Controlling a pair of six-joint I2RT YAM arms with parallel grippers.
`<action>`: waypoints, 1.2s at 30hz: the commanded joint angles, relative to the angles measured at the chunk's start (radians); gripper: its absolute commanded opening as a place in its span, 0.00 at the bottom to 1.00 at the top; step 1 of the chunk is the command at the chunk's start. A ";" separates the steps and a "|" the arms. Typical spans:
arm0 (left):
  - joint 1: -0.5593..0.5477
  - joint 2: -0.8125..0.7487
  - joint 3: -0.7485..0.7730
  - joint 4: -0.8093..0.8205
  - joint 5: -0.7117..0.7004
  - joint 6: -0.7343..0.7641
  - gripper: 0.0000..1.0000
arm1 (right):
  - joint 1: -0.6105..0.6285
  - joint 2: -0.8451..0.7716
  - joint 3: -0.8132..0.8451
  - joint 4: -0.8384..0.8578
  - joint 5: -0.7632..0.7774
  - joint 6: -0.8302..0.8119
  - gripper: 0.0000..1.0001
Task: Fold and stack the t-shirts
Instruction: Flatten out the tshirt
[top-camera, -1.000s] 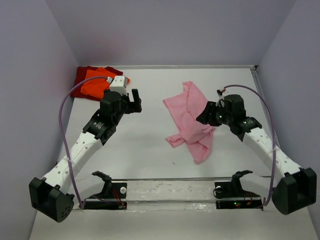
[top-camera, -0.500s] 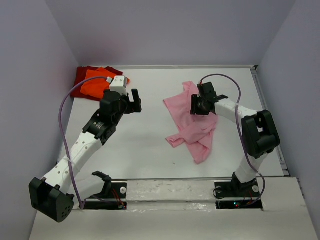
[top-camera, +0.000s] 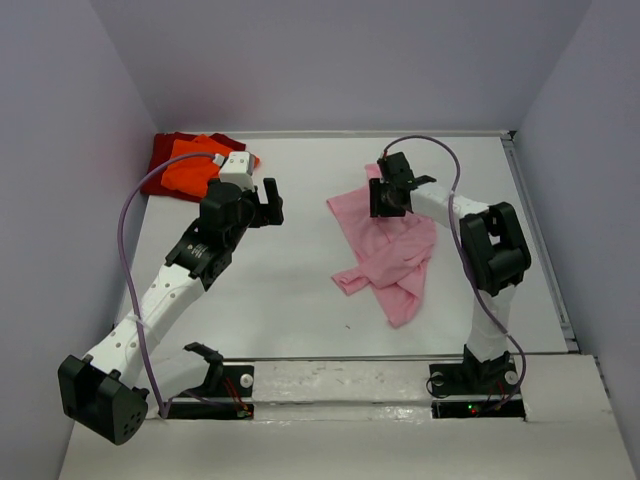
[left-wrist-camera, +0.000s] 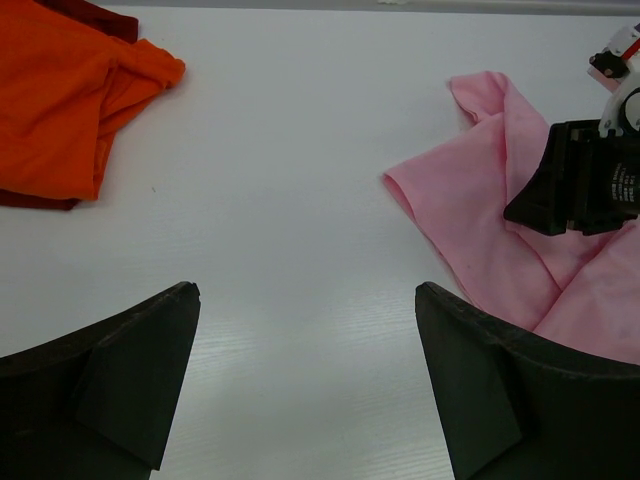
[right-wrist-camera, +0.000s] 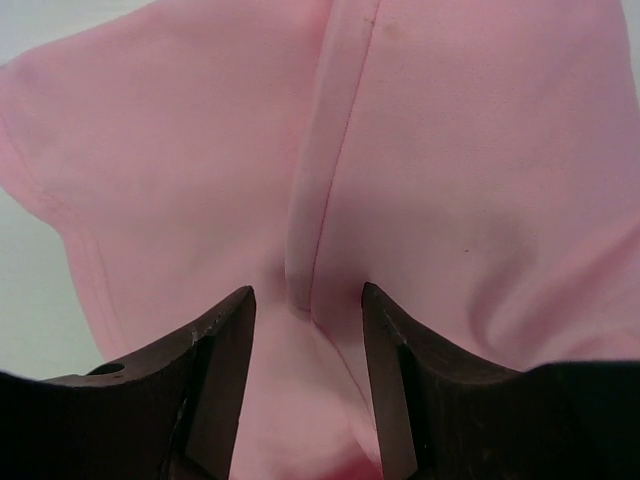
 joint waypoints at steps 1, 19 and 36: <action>0.003 -0.019 -0.010 0.040 0.005 -0.003 0.98 | 0.007 0.034 0.055 -0.024 0.036 -0.019 0.53; 0.003 -0.017 -0.010 0.041 0.010 0.000 0.98 | 0.007 -0.026 0.049 -0.059 0.074 -0.045 0.00; 0.003 0.023 -0.010 0.041 0.039 -0.014 0.98 | -0.002 -0.248 0.081 -0.177 0.350 -0.151 0.00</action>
